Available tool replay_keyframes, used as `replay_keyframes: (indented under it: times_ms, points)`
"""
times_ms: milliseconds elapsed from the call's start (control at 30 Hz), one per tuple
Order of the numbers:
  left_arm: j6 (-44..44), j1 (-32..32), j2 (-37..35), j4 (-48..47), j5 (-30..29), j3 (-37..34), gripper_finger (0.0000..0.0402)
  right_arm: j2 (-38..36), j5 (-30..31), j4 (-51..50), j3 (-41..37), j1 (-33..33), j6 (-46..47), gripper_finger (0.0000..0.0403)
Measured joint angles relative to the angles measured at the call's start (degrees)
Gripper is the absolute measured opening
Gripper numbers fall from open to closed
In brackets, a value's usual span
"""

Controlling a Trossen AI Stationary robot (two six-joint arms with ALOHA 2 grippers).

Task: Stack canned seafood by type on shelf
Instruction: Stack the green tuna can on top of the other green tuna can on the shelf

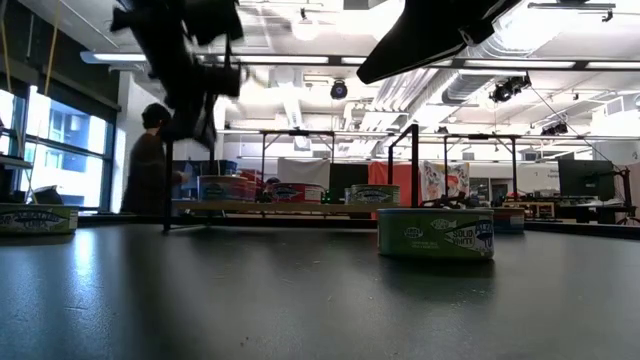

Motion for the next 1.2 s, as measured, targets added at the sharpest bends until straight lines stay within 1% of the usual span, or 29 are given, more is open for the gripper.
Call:
replay_keyframes:
  times_ms: [100,167,233,300,400,433,500,567,633,733,833,933,1067,1133,1200]
  points:
    - [-3.0,-1.6,-4.3,0.0,1.3,2.4,0.0117,0.0,0.0,0.0,0.0,-0.1,-0.2,0.0048]
    - [-5.1,-3.0,-7.1,0.0,4.6,4.0,0.0117,0.0,0.0,0.0,0.0,-0.1,-0.1,0.0048]
    - [-8.7,-5.0,-10.1,0.4,9.3,5.2,0.0117,0.0,0.0,0.1,0.0,-0.1,0.1,0.0048]
    - [-15.1,-7.1,-12.9,0.7,14.4,5.5,0.0117,0.0,0.0,1.3,0.0,-0.1,-0.2,0.0048]
    - [-24.6,-10.7,-16.3,-1.2,21.9,5.5,0.0117,-0.2,0.1,1.6,1.4,0.2,-3.1,0.0048]
    - [-27.1,-12.2,-17.1,-2.7,23.7,5.5,0.0117,-0.2,0.3,1.5,2.3,0.4,-4.4,0.0048]
    - [-31.4,-16.2,-18.1,-5.3,25.1,5.5,0.0117,-0.3,0.3,1.3,4.5,1.0,-7.3,0.0048]
    - [-34.8,-20.8,-18.4,-7.8,24.2,5.4,0.0117,-0.3,0.2,0.9,6.6,1.3,-10.2,0.0048]
    - [-37.3,-25.8,-18.4,-9.4,21.5,5.4,0.0117,-0.3,-0.2,0.4,8.8,1.5,-11.7,0.0048]
    - [-41.0,-33.1,-18.0,-9.6,16.3,4.8,0.0117,-0.3,-0.9,0.4,11.5,1.6,-11.8,0.0048]
    - [-44.1,-40.1,-17.9,-7.7,10.2,1.5,0.0117,-0.3,-1.6,-0.7,13.5,1.9,-12.9,0.0057]
    - [-48.1,-45.6,-17.9,-1.7,4.0,-4.3,0.0117,-0.3,-1.9,-6.8,17.0,3.0,-11.5,0.0083]
    - [-50.2,-49.7,-17.9,10.5,1.5,-13.7,0.0117,-0.4,-5.1,-18.7,21.9,4.9,-4.2,0.0132]
    - [-50.1,-50.6,-17.9,18.5,0.9,-18.2,0.0117,0.0,-8.5,-22.6,22.7,6.1,-5.7,0.015]
    - [-49.4,-51.0,-17.7,27.9,-1.1,-22.7,0.0117,1.7,-9.8,-22.6,22.2,8.0,-9.4,0.016]
